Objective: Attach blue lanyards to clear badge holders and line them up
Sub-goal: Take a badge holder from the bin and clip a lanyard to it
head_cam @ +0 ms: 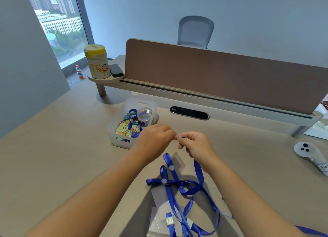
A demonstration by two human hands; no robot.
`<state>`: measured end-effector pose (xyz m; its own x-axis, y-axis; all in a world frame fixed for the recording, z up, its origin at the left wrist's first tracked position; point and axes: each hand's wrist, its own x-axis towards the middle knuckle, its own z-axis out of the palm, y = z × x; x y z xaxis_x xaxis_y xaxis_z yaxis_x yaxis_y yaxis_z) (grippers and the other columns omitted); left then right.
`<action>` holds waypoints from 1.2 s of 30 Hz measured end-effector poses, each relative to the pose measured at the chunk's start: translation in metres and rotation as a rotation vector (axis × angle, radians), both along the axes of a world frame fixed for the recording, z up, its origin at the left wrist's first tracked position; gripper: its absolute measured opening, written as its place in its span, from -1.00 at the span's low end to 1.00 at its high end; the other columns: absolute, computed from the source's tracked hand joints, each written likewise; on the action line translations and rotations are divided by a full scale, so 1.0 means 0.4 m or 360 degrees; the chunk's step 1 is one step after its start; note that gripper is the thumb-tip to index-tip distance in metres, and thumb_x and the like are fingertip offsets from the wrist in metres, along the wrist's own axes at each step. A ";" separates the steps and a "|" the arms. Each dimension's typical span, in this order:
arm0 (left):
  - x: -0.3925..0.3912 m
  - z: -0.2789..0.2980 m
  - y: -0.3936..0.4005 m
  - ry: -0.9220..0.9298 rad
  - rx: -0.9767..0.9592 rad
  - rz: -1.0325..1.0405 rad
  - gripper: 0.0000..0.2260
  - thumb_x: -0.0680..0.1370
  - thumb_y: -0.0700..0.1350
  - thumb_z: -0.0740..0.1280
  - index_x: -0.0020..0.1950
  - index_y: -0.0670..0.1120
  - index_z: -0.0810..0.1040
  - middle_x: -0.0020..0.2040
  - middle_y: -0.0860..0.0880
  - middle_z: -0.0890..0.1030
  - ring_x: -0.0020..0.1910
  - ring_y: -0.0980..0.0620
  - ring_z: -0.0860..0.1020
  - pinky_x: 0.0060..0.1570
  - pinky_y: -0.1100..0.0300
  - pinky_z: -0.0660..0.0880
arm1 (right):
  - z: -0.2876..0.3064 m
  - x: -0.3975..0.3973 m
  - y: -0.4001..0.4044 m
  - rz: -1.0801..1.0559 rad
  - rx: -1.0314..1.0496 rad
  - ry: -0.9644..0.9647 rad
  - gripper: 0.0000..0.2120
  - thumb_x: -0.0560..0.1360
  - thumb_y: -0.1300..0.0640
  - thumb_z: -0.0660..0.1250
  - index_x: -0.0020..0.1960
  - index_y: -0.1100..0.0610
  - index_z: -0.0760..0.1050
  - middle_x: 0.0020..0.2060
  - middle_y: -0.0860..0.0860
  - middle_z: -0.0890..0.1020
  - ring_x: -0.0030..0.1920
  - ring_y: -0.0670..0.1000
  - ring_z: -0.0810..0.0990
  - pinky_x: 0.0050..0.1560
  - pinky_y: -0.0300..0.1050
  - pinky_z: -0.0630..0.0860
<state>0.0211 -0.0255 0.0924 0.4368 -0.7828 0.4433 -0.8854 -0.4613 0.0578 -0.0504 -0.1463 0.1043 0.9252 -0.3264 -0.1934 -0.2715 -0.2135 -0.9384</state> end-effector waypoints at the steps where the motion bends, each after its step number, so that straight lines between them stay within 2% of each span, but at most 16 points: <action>1: 0.000 0.004 -0.002 -0.0032 0.0044 -0.0023 -0.81 0.18 -0.16 0.59 -0.28 -0.13 0.66 -0.36 -0.05 0.71 -0.43 0.04 0.66 -0.47 0.26 0.58 | -0.002 0.000 0.000 -0.0025 -0.0065 -0.0029 -0.81 0.52 0.22 0.24 -0.15 0.28 0.59 -0.47 -0.02 0.45 -0.53 -0.14 0.33 -0.56 -0.46 0.27; 5: 0.003 0.003 -0.009 -0.0096 0.0125 -0.0065 -0.81 0.17 -0.18 0.59 -0.30 -0.13 0.65 -0.39 -0.06 0.69 -0.46 0.04 0.63 -0.53 0.27 0.57 | -0.004 -0.005 0.002 -0.0078 -0.0271 -0.0121 -0.83 0.51 0.18 0.26 -0.16 0.25 0.56 -0.47 -0.02 0.42 -0.43 -0.10 0.35 -0.36 -0.30 0.34; 8: -0.004 0.003 -0.024 -0.0102 0.0037 -0.0014 -0.87 0.21 -0.20 0.55 -0.36 -0.14 0.63 -0.45 -0.05 0.66 -0.52 0.05 0.60 -0.57 0.32 0.51 | -0.005 -0.006 0.002 -0.0102 -0.0343 -0.0153 -0.81 0.51 0.18 0.26 -0.15 0.28 0.56 -0.36 0.06 0.52 -0.32 -0.02 0.43 -0.27 -0.19 0.39; 10: -0.012 0.006 -0.035 -0.0011 -0.0061 0.0094 -0.95 0.29 -0.19 0.45 -0.35 -0.14 0.63 -0.45 -0.05 0.66 -0.51 0.03 0.60 -0.54 0.34 0.47 | -0.006 -0.006 0.001 -0.0134 -0.0375 -0.0173 -0.82 0.51 0.18 0.25 -0.19 0.24 0.56 -0.31 0.08 0.53 -0.27 0.00 0.44 -0.28 -0.21 0.38; 13: -0.032 0.013 -0.054 0.0480 -0.0276 0.0208 -0.87 0.47 -0.19 0.32 -0.13 -0.23 0.63 -0.23 -0.16 0.69 -0.26 -0.08 0.62 -0.28 0.20 0.45 | -0.010 -0.005 -0.002 -0.0214 -0.0394 -0.0203 -0.76 0.49 0.21 0.26 -0.36 0.11 0.44 -0.39 0.03 0.49 -0.32 -0.03 0.41 -0.34 -0.23 0.34; 15: -0.040 0.016 -0.067 0.0751 -0.0466 0.0297 -0.82 0.52 -0.18 0.27 -0.02 -0.23 0.62 -0.13 -0.16 0.67 -0.18 -0.03 0.56 -0.16 0.17 0.45 | -0.012 -0.005 -0.004 -0.0251 -0.0385 -0.0233 -0.78 0.49 0.22 0.25 -0.34 0.12 0.43 -0.43 -0.01 0.46 -0.36 -0.06 0.39 -0.35 -0.23 0.33; 19: -0.044 0.016 -0.086 0.1309 -0.0820 0.0386 -0.84 0.51 -0.26 0.25 -0.04 -0.27 0.61 -0.21 -0.08 0.58 -0.17 0.02 0.51 -0.16 0.24 0.47 | -0.014 -0.005 -0.008 -0.0249 -0.0424 -0.0331 -0.83 0.50 0.23 0.23 -0.27 0.18 0.42 -0.43 -0.03 0.42 -0.38 -0.10 0.36 -0.35 -0.27 0.33; 21: -0.040 0.016 -0.091 0.1550 -0.0936 0.0375 -0.86 0.51 -0.29 0.25 -0.07 -0.29 0.60 -0.30 -0.04 0.55 -0.22 0.01 0.53 -0.14 0.21 0.52 | -0.016 -0.007 -0.010 -0.0224 -0.0409 -0.0356 -0.85 0.51 0.23 0.22 -0.24 0.19 0.44 -0.41 -0.02 0.43 -0.37 -0.10 0.37 -0.35 -0.29 0.34; 22: -0.039 0.018 -0.092 0.1644 -0.0949 0.0354 -0.86 0.51 -0.29 0.25 -0.08 -0.30 0.59 -0.32 -0.01 0.54 -0.26 0.05 0.52 -0.17 0.27 0.52 | -0.017 -0.008 -0.013 -0.0227 -0.0375 -0.0362 -0.85 0.51 0.24 0.22 -0.23 0.19 0.44 -0.40 -0.01 0.45 -0.36 -0.10 0.39 -0.34 -0.30 0.34; 24: -0.039 0.021 -0.094 0.1885 -0.0969 0.0285 -0.86 0.54 -0.26 0.22 -0.10 -0.23 0.57 -0.29 0.00 0.55 -0.26 0.12 0.52 -0.21 0.36 0.50 | -0.018 -0.008 -0.024 -0.0257 -0.0205 -0.0349 -0.80 0.51 0.24 0.21 -0.29 0.17 0.44 -0.41 -0.01 0.46 -0.39 -0.13 0.41 -0.36 -0.33 0.36; 26: -0.042 0.019 -0.090 0.2203 -0.1020 0.0197 -0.87 0.55 -0.20 0.21 -0.11 -0.10 0.54 -0.19 -0.02 0.57 -0.17 0.11 0.55 -0.14 0.31 0.50 | -0.014 -0.005 -0.041 -0.0289 0.0084 -0.0280 -0.73 0.52 0.24 0.21 -0.36 0.12 0.41 -0.51 -0.06 0.42 -0.52 -0.19 0.37 -0.49 -0.39 0.32; 28: -0.043 0.013 -0.087 0.2438 -0.1074 0.0120 -0.89 0.54 -0.19 0.22 0.02 -0.07 0.50 -0.07 -0.02 0.55 -0.06 0.08 0.53 -0.08 0.25 0.49 | -0.004 -0.001 -0.058 -0.0282 0.0412 -0.0236 -0.73 0.52 0.26 0.20 -0.35 0.13 0.42 -0.64 -0.11 0.37 -0.62 -0.18 0.27 -0.61 -0.40 0.24; 31: -0.042 0.007 -0.092 0.2233 -0.0924 0.0088 -0.70 0.52 -0.27 0.23 0.25 -0.11 0.40 0.02 0.00 0.50 0.01 0.07 0.50 -0.05 0.28 0.49 | 0.014 0.011 -0.078 -0.0223 0.0763 -0.0220 -0.74 0.52 0.30 0.17 -0.32 0.18 0.45 -0.71 -0.10 0.34 -0.69 -0.19 0.20 -0.67 -0.38 0.15; 33: -0.041 0.015 -0.097 0.2008 -0.0858 0.0138 -0.70 0.54 -0.29 0.20 0.27 -0.14 0.41 -0.03 0.04 0.52 -0.04 0.13 0.50 -0.13 0.38 0.49 | 0.035 0.023 -0.088 -0.0195 0.0839 -0.0201 -0.74 0.52 0.30 0.17 -0.32 0.19 0.46 -0.71 -0.09 0.33 -0.70 -0.18 0.19 -0.68 -0.37 0.13; 34: -0.037 0.020 -0.099 0.1910 -0.0849 0.0176 -0.71 0.55 -0.29 0.18 0.26 -0.16 0.43 -0.04 0.01 0.55 -0.06 0.11 0.51 -0.13 0.39 0.48 | 0.048 0.032 -0.091 -0.0185 0.0819 -0.0190 -0.74 0.52 0.29 0.17 -0.33 0.19 0.45 -0.71 -0.10 0.33 -0.70 -0.17 0.18 -0.68 -0.36 0.13; 36: -0.021 0.024 -0.099 0.1646 -0.0837 0.0294 -0.74 0.56 -0.26 0.16 0.23 -0.19 0.47 0.03 -0.14 0.59 0.00 -0.02 0.52 -0.02 0.18 0.50 | 0.079 0.046 -0.097 -0.0157 0.0573 -0.0151 -0.77 0.50 0.27 0.21 -0.33 0.19 0.43 -0.68 -0.09 0.34 -0.64 -0.14 0.20 -0.63 -0.35 0.15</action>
